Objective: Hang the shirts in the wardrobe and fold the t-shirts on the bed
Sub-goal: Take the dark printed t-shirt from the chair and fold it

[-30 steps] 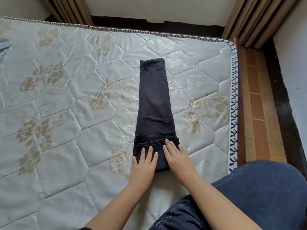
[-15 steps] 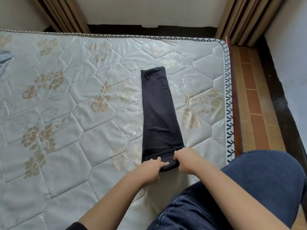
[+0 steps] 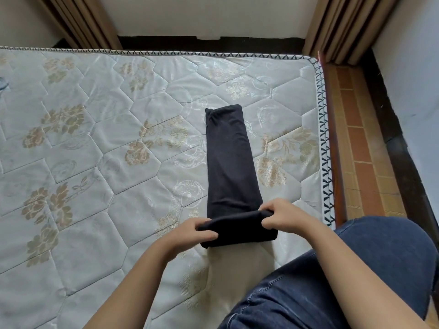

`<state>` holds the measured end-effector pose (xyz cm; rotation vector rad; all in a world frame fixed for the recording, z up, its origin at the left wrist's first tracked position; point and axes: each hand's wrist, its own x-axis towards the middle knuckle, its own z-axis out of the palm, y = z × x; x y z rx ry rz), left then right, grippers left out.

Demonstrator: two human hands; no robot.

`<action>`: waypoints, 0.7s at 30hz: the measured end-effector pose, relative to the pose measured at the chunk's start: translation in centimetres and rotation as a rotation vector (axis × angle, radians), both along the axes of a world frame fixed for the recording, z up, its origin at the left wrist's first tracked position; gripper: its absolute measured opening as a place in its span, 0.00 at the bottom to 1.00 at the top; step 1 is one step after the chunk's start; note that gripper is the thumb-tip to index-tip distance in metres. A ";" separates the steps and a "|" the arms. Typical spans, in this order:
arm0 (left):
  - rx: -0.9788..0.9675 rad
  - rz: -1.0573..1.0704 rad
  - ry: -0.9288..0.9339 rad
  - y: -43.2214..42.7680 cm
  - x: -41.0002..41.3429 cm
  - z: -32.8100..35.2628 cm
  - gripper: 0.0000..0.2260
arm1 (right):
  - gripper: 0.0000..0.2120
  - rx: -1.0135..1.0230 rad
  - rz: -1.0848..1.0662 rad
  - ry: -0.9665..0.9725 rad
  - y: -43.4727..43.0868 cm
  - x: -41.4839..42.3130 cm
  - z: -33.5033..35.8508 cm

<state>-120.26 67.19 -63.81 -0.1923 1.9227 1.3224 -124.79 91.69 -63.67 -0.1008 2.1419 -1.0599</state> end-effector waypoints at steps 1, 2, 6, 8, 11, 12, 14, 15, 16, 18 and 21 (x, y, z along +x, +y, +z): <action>0.023 0.062 -0.001 -0.4 -0.1 -0.4 0.20 | 0.04 -0.058 -0.092 0.013 -0.1 -0.2 -0.2; 0.041 0.123 0.009 -0.6 -0.2 -0.8 0.21 | 0.03 -0.117 -0.194 0.029 -0.2 -0.4 -0.6; 0.035 0.322 0.123 0.6 -0.4 -2.4 0.12 | 0.11 -0.329 -0.555 0.035 -1.4 -0.8 -2.7; -0.083 0.364 0.204 1.4 -0.4 -3.4 0.11 | 0.09 -0.379 -0.609 0.004 -1.6 -0.5 -4.0; -0.249 0.348 0.308 2.1 -0.2 -4.5 0.13 | 0.09 -0.370 -0.559 -0.080 -0.7 0.4 -5.1; -0.310 0.336 0.339 2.4 -0.2 -4.7 0.13 | 0.12 -0.354 -0.503 -0.117 -0.3 0.6 -5.3; -0.405 0.335 0.405 2.8 -0.3 -4.9 0.12 | 0.17 -0.278 -0.376 -0.126 0.1 0.9 -5.6; -0.440 0.333 0.438 3.0 -0.3 -5.0 0.11 | 0.18 -0.216 -0.335 -0.082 0.1 0.9 -5.7; -0.477 0.328 0.470 3.1 -0.5 -5.0 0.11 | 0.15 -0.150 -0.310 -0.020 0.0 0.7 -5.7; -0.532 0.319 0.524 3.3 -0.8 -4.9 0.11 | 0.09 -0.025 -0.280 0.105 -0.4 0.5 -5.6; -0.520 0.333 0.561 3.7 -1.1 -4.9 0.10 | 0.08 0.096 -0.253 0.164 -0.7 0.4 -5.7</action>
